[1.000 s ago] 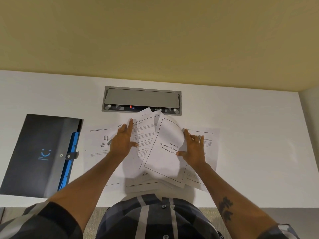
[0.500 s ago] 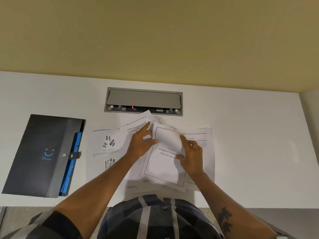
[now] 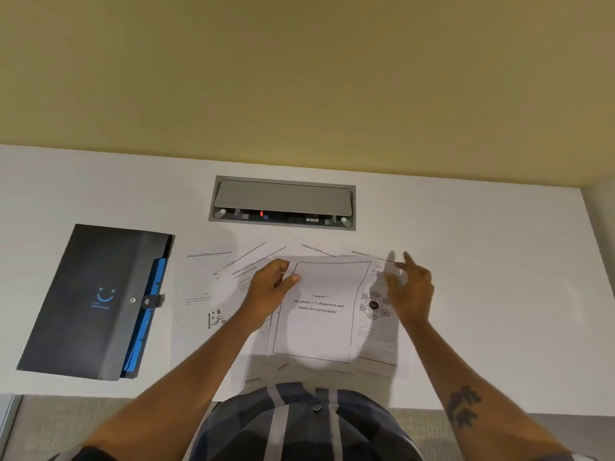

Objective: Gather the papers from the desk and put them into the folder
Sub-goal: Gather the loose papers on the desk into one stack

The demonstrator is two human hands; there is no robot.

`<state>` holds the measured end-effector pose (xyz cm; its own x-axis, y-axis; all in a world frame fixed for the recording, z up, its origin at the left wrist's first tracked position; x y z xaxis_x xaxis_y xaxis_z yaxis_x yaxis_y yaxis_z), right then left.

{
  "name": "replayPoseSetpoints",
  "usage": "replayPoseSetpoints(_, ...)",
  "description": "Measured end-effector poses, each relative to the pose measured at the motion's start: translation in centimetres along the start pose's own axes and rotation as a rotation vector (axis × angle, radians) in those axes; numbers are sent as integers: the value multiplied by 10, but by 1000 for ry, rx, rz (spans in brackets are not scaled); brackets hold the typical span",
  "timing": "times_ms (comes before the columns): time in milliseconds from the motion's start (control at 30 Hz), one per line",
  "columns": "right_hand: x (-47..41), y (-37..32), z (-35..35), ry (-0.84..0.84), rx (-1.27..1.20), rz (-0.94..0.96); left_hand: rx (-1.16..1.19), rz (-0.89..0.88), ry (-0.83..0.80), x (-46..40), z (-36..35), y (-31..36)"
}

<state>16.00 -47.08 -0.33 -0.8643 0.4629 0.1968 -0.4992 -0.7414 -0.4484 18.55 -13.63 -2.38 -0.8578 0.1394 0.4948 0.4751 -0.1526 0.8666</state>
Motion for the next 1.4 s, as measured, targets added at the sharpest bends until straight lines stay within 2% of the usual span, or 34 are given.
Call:
replayPoseSetpoints(100,-25,15,5,-170,92,-52,59,3,-73,16,-1,4)
replayPoseSetpoints(233,-33,18,1,-339,229,36,94,5,-91,35,3,5)
replayPoseSetpoints(533,-14,26,-6,-306,172,125,-4,-30,-15,66,8,11)
replayPoseSetpoints(700,3,27,-8,-240,144,151,-30,-12,66,77,10,7)
replayPoseSetpoints(867,20,50,-8,-153,-304,-144,47,0,86,87,11,12)
replayPoseSetpoints(1100,39,88,9,2,-488,-381,270,8,152,94,19,14)
replayPoseSetpoints(1233,48,106,20,76,-424,-419,292,8,174,96,23,16)
replayPoseSetpoints(1333,57,110,30,133,-252,-360,318,15,205,96,28,15)
replayPoseSetpoints(1400,58,105,39,184,-223,-259,337,15,209,95,30,15)
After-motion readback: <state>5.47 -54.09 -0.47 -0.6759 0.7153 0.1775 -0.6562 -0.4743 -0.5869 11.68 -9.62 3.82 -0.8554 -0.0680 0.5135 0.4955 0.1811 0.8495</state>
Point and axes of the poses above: each hand's wrist, its own x-axis away from the middle knuckle, its own z-axis out of the back of the hand, y = z × x, the point moved 7 cm from there along -x, towards the middle knuckle, and after that the axes turned 2 degrees about x, right-handed, at the moved point
